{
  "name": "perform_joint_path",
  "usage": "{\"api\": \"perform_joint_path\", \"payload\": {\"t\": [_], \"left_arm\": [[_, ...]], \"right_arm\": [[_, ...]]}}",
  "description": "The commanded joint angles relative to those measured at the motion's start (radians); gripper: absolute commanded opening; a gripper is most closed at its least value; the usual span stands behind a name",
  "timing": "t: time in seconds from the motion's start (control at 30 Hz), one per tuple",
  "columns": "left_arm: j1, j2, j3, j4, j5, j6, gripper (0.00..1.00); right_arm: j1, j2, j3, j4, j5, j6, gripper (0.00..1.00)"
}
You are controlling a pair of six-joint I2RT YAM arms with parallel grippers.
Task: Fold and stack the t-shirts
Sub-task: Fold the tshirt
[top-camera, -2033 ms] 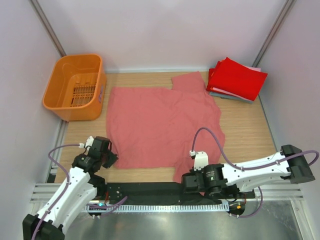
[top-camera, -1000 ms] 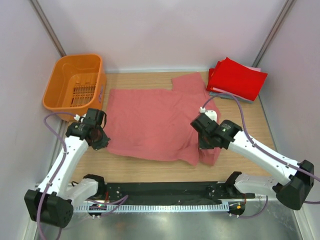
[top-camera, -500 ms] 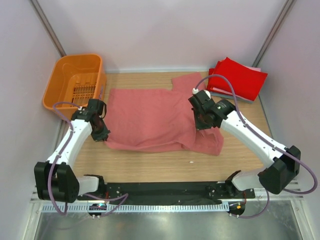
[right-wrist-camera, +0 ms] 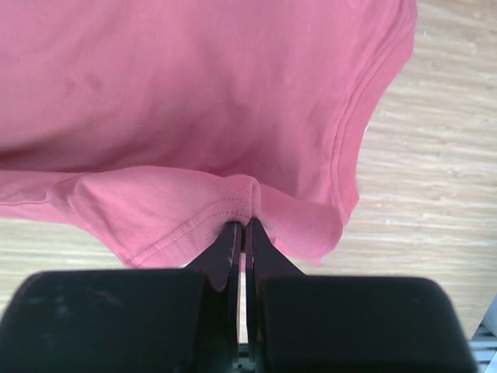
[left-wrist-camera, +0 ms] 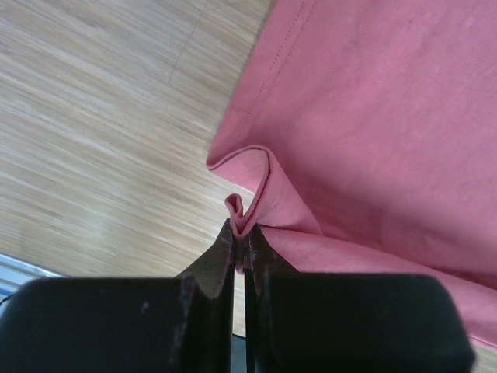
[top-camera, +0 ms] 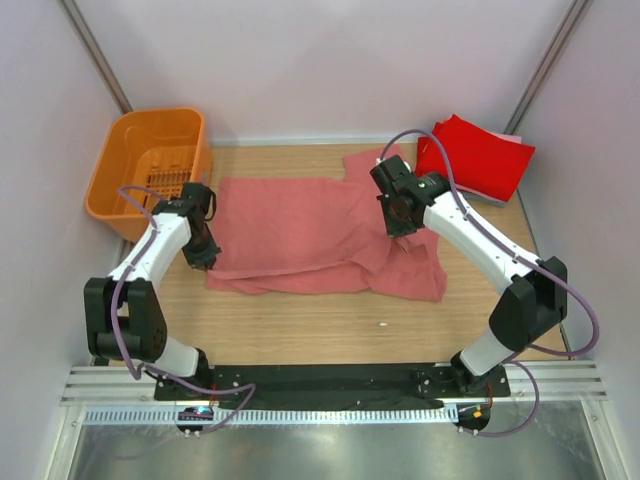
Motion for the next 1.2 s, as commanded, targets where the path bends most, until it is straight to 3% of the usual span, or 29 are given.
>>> {"api": "perform_joint_path", "payload": {"t": [0.0, 0.47, 0.9, 1.17], "left_arm": [[0.009, 0.041, 0.047, 0.027, -0.027, 0.028, 0.00], [0.011, 0.202, 0.164, 0.007, -0.056, 0.030, 0.01], [0.014, 0.223, 0.190, -0.026, -0.116, 0.030, 0.02], [0.014, 0.256, 0.239, -0.043, -0.130, 0.034, 0.04]], "right_arm": [[-0.015, 0.037, 0.079, 0.023, 0.022, -0.058, 0.01], [-0.056, 0.197, 0.167, 0.039, 0.022, -0.099, 0.01], [-0.074, 0.284, 0.300, 0.077, 0.065, -0.125, 0.01], [-0.077, 0.359, 0.297, 0.083, 0.091, -0.125, 0.01]]}}
